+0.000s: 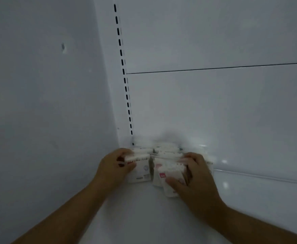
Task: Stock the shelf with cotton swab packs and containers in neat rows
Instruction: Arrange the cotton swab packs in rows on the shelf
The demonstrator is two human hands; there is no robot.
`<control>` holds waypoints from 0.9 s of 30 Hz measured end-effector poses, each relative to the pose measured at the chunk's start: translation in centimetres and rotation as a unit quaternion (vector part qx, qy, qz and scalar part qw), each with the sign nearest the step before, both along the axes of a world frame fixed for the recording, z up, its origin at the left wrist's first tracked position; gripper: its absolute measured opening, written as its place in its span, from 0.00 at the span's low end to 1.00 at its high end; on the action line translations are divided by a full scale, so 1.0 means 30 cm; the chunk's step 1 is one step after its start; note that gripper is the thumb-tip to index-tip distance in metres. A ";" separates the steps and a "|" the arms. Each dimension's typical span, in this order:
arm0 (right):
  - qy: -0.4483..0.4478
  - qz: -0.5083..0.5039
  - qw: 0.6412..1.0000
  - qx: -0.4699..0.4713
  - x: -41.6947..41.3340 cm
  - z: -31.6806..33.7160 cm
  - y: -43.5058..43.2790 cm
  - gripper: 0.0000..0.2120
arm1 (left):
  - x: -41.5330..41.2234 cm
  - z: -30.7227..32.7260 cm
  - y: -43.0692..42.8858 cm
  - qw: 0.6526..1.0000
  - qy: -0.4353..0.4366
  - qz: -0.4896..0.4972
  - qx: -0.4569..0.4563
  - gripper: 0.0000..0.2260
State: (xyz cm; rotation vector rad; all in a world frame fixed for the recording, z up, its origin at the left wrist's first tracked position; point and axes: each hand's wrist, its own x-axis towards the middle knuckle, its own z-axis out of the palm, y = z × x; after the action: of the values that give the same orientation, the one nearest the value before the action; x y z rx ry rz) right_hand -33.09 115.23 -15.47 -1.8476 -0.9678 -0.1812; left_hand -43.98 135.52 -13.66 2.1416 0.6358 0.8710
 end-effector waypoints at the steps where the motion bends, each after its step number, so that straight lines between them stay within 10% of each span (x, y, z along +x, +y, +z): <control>1: -0.041 -0.016 0.999 -0.010 -0.003 0.004 -0.003 0.20 | 0.009 -0.009 0.025 1.000 0.008 -0.006 0.024 0.13; 7: 0.033 -0.137 0.989 0.040 0.029 0.020 -0.081 0.23 | 0.049 -0.052 0.092 0.991 -0.006 -0.077 0.111 0.14; 18: 0.010 -0.219 0.966 -0.138 0.087 0.003 -0.230 0.46 | 0.089 0.166 -0.099 0.945 -0.084 -0.100 0.299 0.16; 22: -0.074 -0.220 0.941 -0.245 0.137 0.056 -0.588 0.39 | 0.269 0.261 -0.484 0.921 0.059 -0.241 0.302 0.14; 27: -0.138 -0.279 0.817 -0.486 0.165 0.209 -1.374 0.35 | 0.529 0.335 -1.217 0.809 0.251 -0.381 0.371 0.29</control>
State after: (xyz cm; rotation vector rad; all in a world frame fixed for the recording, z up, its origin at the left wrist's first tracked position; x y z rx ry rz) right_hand -28.15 74.02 -9.19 -3.1188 -0.7077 -0.3604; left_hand -28.10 99.02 -3.62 3.0016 -0.4616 0.0531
